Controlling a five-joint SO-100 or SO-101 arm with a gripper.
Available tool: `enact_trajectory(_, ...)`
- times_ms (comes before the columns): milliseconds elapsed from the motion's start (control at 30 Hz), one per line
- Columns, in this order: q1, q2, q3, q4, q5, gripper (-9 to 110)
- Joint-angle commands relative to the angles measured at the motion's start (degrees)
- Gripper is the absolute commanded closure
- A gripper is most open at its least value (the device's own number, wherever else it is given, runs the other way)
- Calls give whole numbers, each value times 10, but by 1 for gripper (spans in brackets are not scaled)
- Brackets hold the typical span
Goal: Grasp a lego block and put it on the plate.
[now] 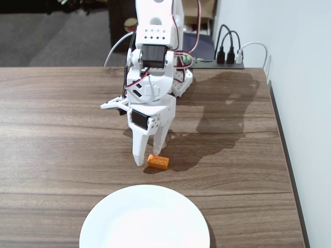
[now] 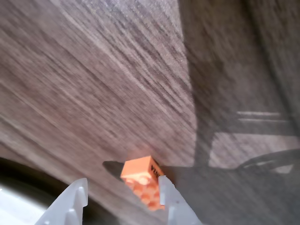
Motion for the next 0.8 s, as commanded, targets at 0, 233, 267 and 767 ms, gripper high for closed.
enact_trajectory(0,-10,-4,-14,-10,4,82)
enact_trajectory(233,-30,-13,-13,-17,11,82)
enact_trajectory(267,-31,-14,-14,-15,11,82)
enact_trajectory(767,-33,-16,-15,-13,13,96)
